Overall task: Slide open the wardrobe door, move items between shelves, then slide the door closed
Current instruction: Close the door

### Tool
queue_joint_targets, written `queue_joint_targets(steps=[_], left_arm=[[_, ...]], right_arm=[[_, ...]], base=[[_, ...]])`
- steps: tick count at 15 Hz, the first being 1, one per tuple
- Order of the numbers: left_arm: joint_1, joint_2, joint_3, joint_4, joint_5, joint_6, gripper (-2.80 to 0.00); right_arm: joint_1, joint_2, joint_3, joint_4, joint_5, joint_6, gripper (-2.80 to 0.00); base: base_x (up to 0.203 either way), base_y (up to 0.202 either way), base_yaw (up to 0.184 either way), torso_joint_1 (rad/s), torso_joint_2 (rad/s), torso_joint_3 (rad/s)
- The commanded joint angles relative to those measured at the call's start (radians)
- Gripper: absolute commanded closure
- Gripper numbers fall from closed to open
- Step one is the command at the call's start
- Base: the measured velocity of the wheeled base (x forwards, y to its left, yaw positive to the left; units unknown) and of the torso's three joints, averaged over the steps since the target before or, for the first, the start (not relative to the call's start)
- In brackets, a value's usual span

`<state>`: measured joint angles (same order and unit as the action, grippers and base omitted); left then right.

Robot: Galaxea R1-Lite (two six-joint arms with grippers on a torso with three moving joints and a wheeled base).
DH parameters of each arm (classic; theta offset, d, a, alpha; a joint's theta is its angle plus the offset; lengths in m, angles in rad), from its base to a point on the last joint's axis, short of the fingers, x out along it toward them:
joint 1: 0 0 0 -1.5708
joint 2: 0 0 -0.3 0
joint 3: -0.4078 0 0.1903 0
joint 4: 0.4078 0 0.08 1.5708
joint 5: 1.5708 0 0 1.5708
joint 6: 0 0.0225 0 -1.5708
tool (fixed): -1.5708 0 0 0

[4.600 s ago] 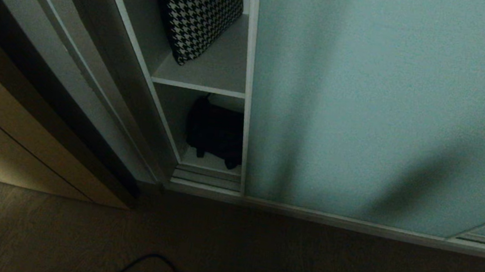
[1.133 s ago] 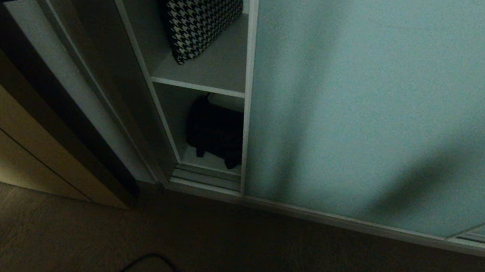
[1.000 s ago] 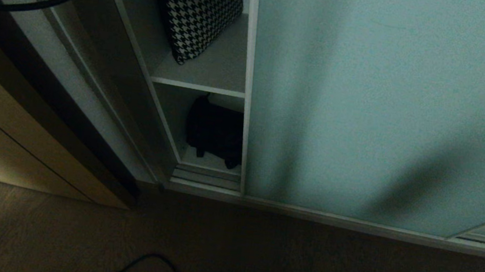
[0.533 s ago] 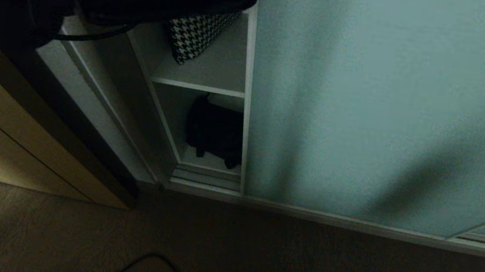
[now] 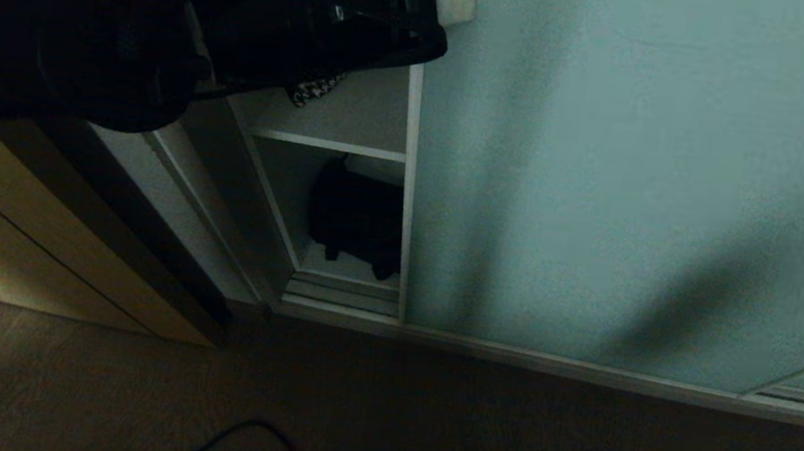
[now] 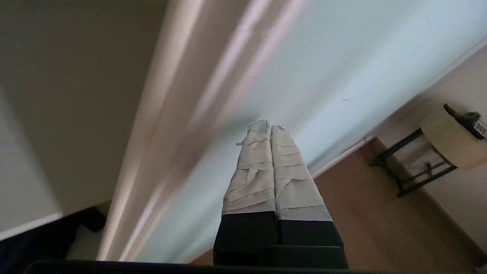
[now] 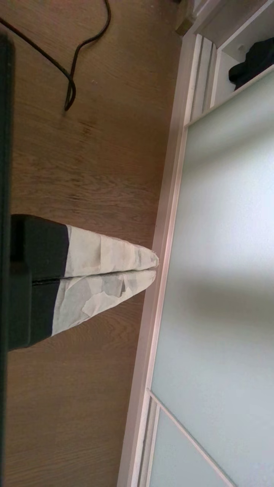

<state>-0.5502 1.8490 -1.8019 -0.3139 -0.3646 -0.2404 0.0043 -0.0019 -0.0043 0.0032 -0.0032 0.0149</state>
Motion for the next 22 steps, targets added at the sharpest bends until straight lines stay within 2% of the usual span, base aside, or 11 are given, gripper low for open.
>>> queue_joint_targets(steps=[1, 5, 9, 12, 16, 22], left_arm=[[0.001, 0.030, -0.008, -0.010, -0.001, -0.002, 0.00], [0.003, 0.061, -0.031, -0.014, 0.003, -0.002, 0.00], [0.007, 0.113, -0.093, -0.014, 0.058, -0.002, 0.00], [0.014, 0.108, -0.106, -0.012, 0.072, -0.002, 0.00], [0.041, 0.093, -0.106, -0.011, 0.132, 0.000, 0.00], [0.118, 0.047, -0.096, -0.005, 0.144, 0.000, 0.00]], right_arm=[[0.000, 0.001, 0.000, 0.000, 0.000, -0.001, 0.00], [0.000, 0.002, 0.001, 0.000, 0.000, 0.000, 0.00], [0.000, 0.000, 0.000, 0.000, 0.000, -0.001, 0.00], [0.000, 0.000, 0.001, 0.000, -0.001, 0.000, 0.00], [0.000, 0.000, 0.000, 0.000, 0.000, 0.000, 0.00], [0.000, 0.000, 0.000, 0.000, 0.000, 0.000, 0.00]], base=[[0.000, 0.000, 0.000, 0.000, 0.00, 0.000], [0.000, 0.000, 0.000, 0.000, 0.00, 0.000], [0.000, 0.000, 0.000, 0.000, 0.00, 0.000], [0.000, 0.000, 0.000, 0.000, 0.00, 0.000], [0.000, 0.000, 0.000, 0.000, 0.00, 0.000], [0.000, 0.000, 0.000, 0.000, 0.00, 0.000]])
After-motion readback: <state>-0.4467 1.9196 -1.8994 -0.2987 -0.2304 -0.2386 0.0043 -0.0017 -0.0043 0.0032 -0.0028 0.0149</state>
